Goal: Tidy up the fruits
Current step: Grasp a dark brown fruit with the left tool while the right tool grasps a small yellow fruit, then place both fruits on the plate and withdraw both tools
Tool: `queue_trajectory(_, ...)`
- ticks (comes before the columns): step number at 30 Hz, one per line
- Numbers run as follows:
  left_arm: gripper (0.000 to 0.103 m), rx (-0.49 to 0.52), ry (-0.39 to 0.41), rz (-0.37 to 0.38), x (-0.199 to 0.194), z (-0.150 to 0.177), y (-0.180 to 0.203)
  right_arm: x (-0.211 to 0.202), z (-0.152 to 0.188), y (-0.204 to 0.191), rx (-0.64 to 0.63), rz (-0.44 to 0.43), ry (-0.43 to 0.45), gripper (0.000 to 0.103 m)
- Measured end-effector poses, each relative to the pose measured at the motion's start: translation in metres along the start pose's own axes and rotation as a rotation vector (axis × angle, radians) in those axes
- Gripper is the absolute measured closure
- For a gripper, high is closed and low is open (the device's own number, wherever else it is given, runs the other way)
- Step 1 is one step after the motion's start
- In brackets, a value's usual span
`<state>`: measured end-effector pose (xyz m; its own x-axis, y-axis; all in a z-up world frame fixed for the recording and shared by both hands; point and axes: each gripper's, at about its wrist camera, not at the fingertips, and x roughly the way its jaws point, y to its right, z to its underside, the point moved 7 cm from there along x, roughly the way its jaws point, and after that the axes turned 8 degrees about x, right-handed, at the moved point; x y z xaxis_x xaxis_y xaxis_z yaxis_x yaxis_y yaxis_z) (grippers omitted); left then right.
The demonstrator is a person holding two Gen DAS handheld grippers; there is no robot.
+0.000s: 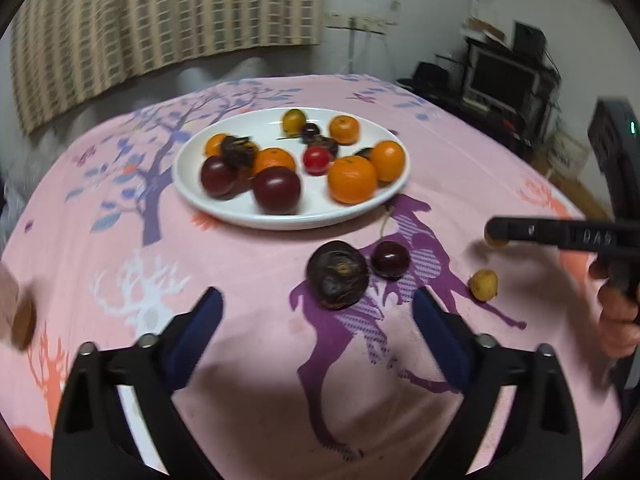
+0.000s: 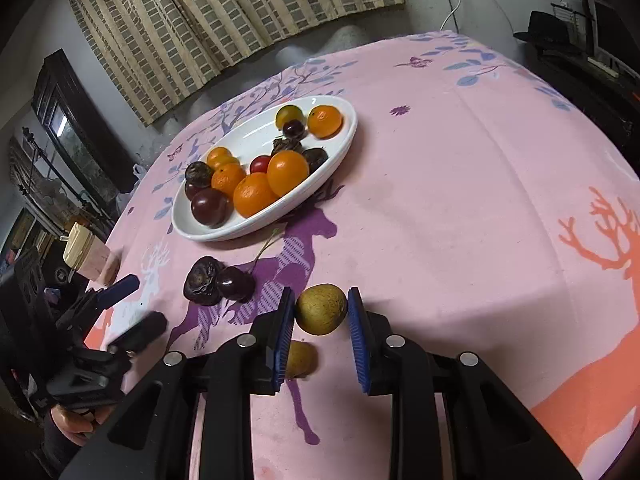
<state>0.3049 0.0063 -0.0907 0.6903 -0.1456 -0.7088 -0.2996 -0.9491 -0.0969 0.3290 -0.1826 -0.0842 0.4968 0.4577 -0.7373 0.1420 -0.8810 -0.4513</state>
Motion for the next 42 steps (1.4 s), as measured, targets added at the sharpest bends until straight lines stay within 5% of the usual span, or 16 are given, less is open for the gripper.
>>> queue_trajectory(3, 0.039, 0.042, -0.033, 0.046, 0.017, -0.003, 0.009, 0.000, -0.002, 0.003, 0.007, 0.000, -0.002, 0.076)
queue_trajectory(14, 0.060, 0.037, -0.114, 0.086, 0.050, -0.006, 0.008, -0.005, -0.002, 0.000, -0.007, -0.005, 0.012, 0.076)
queue_trajectory(23, 0.061, 0.064, -0.094, 0.091, 0.024, -0.007, 0.013, -0.009, -0.002, -0.014, -0.089, 0.004, 0.067, 0.076)
queue_trajectory(29, 0.061, 0.030, 0.043, 0.083, -0.002, -0.056, -0.009, -0.003, -0.029, -0.052, -0.170, -0.041, 0.109, 0.076)
queue_trajectory(35, 0.061, -0.095, 0.079, 0.031, 0.038, -0.109, -0.052, 0.036, -0.083, -0.080, -0.187, -0.028, 0.150, 0.076)
queue_trajectory(37, 0.059, -0.103, 0.065, -0.012, 0.051, -0.119, -0.063, 0.052, -0.096, -0.084, -0.189, -0.012, 0.154, 0.075)
queue_trajectory(39, 0.035, -0.114, 0.063, -0.065, 0.047, -0.121, -0.070, 0.056, -0.100, -0.082, -0.161, -0.012, 0.152, 0.061)
queue_trajectory(42, 0.010, -0.133, 0.153, -0.091, 0.018, -0.119, -0.075, 0.050, -0.091, -0.082, -0.190, -0.021, 0.136, 0.061)
